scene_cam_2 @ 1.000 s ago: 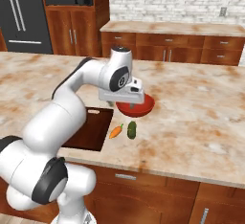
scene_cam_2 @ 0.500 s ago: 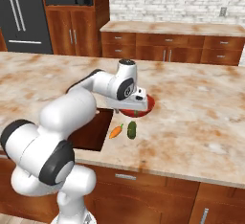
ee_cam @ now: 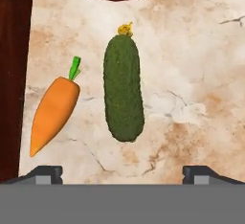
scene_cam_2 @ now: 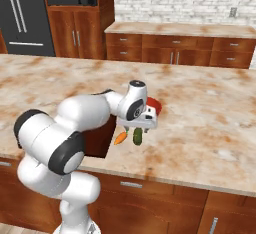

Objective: Place the two vegetables and bowl onto the tray for setting up a vegetable dip station.

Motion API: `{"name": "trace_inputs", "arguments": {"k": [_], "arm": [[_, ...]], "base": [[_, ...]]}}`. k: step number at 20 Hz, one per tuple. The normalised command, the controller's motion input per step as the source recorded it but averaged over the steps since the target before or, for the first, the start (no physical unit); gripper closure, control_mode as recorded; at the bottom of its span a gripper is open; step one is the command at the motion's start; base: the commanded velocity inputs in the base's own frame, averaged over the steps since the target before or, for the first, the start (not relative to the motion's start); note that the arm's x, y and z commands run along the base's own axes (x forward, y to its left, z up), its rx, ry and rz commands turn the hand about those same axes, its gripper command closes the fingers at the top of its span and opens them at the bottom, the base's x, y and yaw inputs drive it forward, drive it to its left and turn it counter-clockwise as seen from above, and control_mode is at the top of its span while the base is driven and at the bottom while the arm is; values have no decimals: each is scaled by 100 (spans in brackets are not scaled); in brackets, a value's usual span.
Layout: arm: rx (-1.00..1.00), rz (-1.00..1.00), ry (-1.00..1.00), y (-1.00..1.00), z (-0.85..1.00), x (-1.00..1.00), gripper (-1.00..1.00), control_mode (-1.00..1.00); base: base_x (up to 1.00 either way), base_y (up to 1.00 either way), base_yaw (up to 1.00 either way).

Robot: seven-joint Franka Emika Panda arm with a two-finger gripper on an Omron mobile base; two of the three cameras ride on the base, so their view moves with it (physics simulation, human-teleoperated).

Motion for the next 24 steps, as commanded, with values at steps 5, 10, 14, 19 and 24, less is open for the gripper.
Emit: {"name": "trace_inputs", "arguments": {"k": [5, 10, 14, 19, 24], "arm": [[0, 0, 4, -3, -54, 20, -100, -100], [0, 0, 8, -2, -41, 24, -100, -100], [0, 0, 7, -2, -28, 23, -100, -100], [0, 0, 1, 0, -31, 26, -100, -100], [0, 0, -1, 0, -19, 5, 100, -100]], "base": [[0, 0, 0], [0, 0, 0], [0, 0, 0], [0, 0, 0], [0, 0, 0]]}}
